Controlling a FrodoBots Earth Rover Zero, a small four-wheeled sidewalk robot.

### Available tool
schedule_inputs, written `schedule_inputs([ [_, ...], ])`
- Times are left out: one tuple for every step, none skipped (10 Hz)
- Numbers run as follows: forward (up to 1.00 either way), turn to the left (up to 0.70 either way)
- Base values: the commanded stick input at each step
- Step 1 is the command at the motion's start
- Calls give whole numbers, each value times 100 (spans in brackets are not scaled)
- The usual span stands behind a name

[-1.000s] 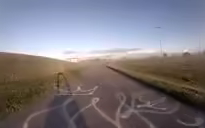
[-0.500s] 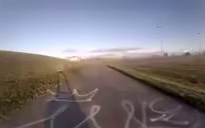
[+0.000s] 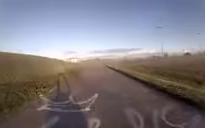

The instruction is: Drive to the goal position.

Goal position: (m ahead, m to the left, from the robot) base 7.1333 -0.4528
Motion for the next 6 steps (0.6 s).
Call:
schedule_inputs([
  [70,0],
  [70,0],
  [70,-6],
  [70,-20],
  [70,-33],
  [70,0],
])
